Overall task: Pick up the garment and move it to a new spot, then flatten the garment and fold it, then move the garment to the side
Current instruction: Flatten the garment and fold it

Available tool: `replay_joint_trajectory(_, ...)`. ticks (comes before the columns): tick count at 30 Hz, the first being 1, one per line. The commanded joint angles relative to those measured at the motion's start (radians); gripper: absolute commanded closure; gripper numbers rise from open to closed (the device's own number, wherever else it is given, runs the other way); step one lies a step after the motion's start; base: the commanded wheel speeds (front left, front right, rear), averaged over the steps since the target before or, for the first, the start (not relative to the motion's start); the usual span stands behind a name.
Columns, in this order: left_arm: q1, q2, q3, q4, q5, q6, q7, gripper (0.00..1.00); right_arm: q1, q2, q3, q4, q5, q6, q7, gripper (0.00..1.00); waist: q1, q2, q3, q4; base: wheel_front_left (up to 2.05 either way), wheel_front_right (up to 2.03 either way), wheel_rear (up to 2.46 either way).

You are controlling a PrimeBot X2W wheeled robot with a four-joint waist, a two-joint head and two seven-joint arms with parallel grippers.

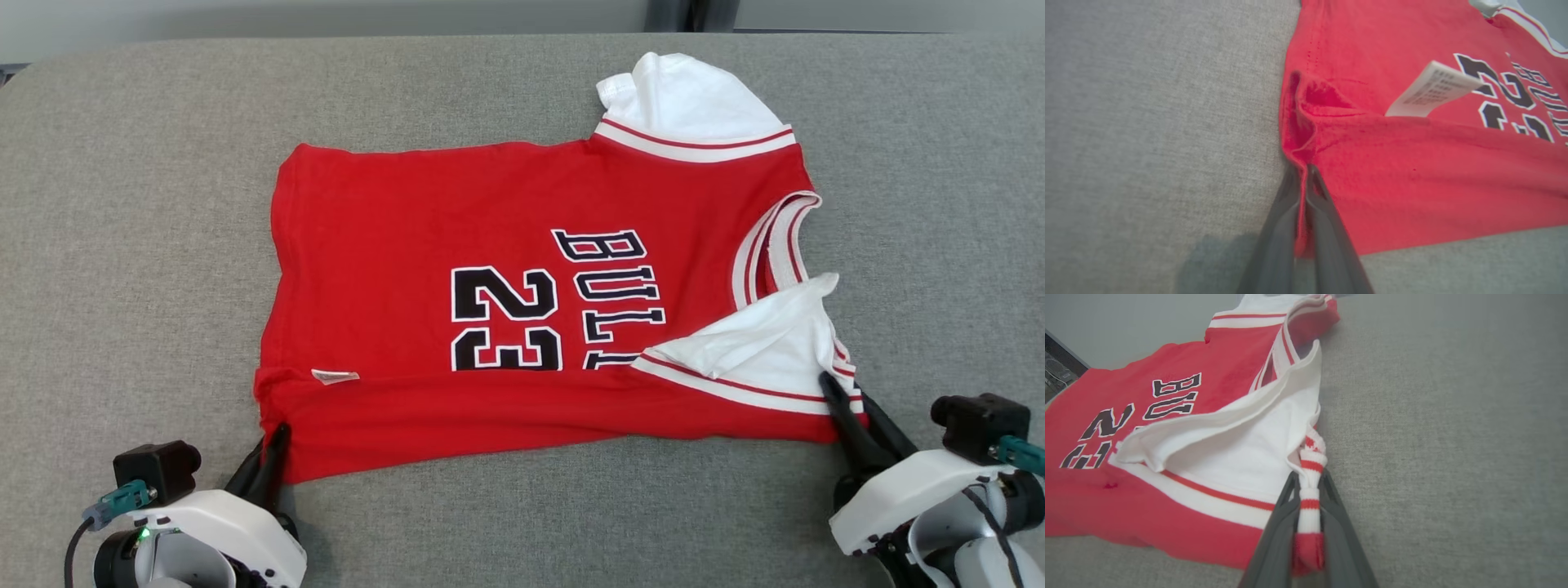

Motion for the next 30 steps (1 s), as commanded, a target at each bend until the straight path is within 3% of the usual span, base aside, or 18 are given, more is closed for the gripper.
replay_joint_trajectory(1,-0.003,-0.007,-0.014,0.004,0.003,-0.001,0.014,1.0,-0.009,-0.014,-0.012,-0.012,0.007,-0.001,-0.002,1.0,0.0,0.0,-0.001,0.0,0.0,0.0,0.0)
replay_joint_trajectory(12,0.024,0.053,-0.031,-0.221,0.033,0.036,0.068,1.0,0.058,0.002,-0.116,-0.119,0.023,0.0,0.035,1.0,0.0,0.0,-0.016,-0.037,0.0,0.0,0.0)
replay_joint_trajectory(15,0.063,0.065,-0.04,-0.287,0.024,0.068,0.107,1.0,0.12,0.027,-0.138,-0.138,0.032,0.0,0.043,1.0,0.0,0.0,-0.029,-0.054,0.0,0.0,0.0)
replay_joint_trajectory(26,0.193,0.111,-0.007,-0.366,-0.008,0.135,0.145,1.0,0.238,0.082,-0.152,-0.167,0.058,0.0,0.042,1.0,0.0,0.0,-0.058,-0.066,0.0,0.0,0.0)
replay_joint_trajectory(27,0.194,0.114,-0.008,-0.365,-0.007,0.137,0.149,1.0,0.234,0.083,-0.15,-0.164,0.059,0.0,0.042,0.95,0.0,0.0,-0.059,-0.067,0.0,0.0,0.0)
replay_joint_trajectory(28,0.193,0.117,-0.009,-0.362,-0.004,0.137,0.15,1.0,0.229,0.084,-0.147,-0.161,0.059,0.0,0.043,0.6,0.0,0.0,-0.061,-0.066,0.0,0.0,0.0)
replay_joint_trajectory(29,0.19,0.119,-0.012,-0.361,0.003,0.137,0.147,1.0,0.225,0.084,-0.143,-0.157,0.058,0.0,0.045,0.0,0.0,0.0,-0.063,-0.066,0.0,0.0,0.0)
replay_joint_trajectory(30,0.188,0.115,-0.009,-0.359,0.006,0.14,0.139,0.79,0.222,0.083,-0.146,-0.155,0.057,0.0,0.043,0.0,0.0,0.0,-0.065,-0.065,0.0,0.0,0.0)
